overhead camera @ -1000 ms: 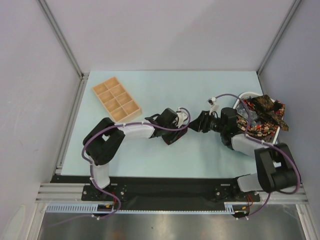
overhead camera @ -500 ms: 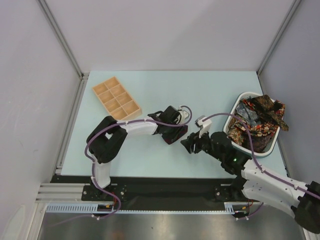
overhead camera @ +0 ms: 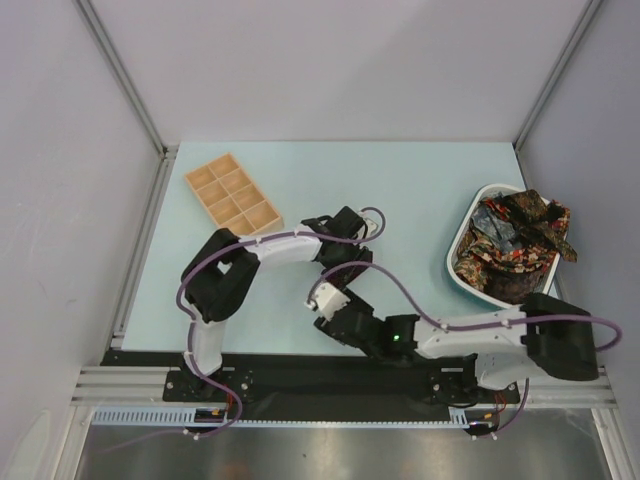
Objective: Roll the ties
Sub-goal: Roll the tie
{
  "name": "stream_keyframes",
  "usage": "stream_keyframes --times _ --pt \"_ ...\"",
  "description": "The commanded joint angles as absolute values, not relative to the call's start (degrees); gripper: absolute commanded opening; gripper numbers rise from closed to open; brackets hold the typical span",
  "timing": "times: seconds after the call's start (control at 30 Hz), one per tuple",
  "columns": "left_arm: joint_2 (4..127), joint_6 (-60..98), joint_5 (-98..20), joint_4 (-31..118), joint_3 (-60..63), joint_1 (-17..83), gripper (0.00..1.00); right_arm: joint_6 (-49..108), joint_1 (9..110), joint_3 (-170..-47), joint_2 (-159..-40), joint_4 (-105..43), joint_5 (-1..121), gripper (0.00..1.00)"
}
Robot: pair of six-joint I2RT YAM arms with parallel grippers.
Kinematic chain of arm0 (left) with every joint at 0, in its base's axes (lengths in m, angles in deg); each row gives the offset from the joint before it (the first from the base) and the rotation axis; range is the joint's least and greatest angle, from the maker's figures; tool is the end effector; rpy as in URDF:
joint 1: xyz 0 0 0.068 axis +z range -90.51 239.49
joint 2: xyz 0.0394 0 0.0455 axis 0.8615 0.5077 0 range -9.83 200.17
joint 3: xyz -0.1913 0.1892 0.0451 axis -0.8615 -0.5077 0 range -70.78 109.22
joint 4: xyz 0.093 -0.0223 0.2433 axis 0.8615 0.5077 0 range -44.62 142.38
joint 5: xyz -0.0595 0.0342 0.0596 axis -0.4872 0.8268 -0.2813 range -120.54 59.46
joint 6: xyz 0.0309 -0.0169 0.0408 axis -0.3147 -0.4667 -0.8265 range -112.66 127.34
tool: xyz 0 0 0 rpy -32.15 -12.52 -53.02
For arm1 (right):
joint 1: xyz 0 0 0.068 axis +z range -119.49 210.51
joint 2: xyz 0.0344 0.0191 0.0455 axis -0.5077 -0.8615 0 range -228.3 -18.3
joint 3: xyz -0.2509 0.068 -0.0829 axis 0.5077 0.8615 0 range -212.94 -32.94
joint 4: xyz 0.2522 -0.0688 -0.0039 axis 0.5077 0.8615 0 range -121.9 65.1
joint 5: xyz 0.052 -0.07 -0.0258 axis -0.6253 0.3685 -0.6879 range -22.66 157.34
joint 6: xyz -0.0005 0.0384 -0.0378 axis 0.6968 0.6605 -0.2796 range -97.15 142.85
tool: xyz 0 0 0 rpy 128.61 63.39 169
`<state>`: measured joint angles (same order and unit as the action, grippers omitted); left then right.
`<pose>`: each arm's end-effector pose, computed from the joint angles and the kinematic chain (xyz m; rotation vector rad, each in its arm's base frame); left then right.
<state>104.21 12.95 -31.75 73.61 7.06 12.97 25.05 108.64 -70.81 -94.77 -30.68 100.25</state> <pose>0.2803 -0.2965 0.1596 0.9615 2.5596 -0.2988 0.0739 0.2572 0.1978 -1.0745 1.8538 0.1621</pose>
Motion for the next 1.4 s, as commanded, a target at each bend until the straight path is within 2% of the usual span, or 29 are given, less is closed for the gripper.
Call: stream_keyframes --times 0.0,0.23,0.43,1.07,1.37 --pt "107.7 13.8 -31.5 86.4 6.3 13.6 0.24 20.9 111.8 -78.8 -103.9 -26.9 111.5 0.62" --pt "109.5 13.4 -34.4 91.2 8.3 13.3 0.24 16.2 112.7 -92.8 -122.2 -20.4 120.2 0.66" --pt "111.2 12.4 -35.7 96.0 11.6 13.2 0.19 12.4 110.9 -103.4 -134.9 -14.2 130.0 0.68" --pt "112.0 12.2 -35.7 104.4 16.5 13.0 0.17 9.0 105.6 -109.8 -142.9 -8.6 130.0 0.69" --pt "112.4 11.6 -34.6 107.3 18.1 12.5 0.16 13.5 103.7 -111.3 -148.5 1.3 127.3 0.63"
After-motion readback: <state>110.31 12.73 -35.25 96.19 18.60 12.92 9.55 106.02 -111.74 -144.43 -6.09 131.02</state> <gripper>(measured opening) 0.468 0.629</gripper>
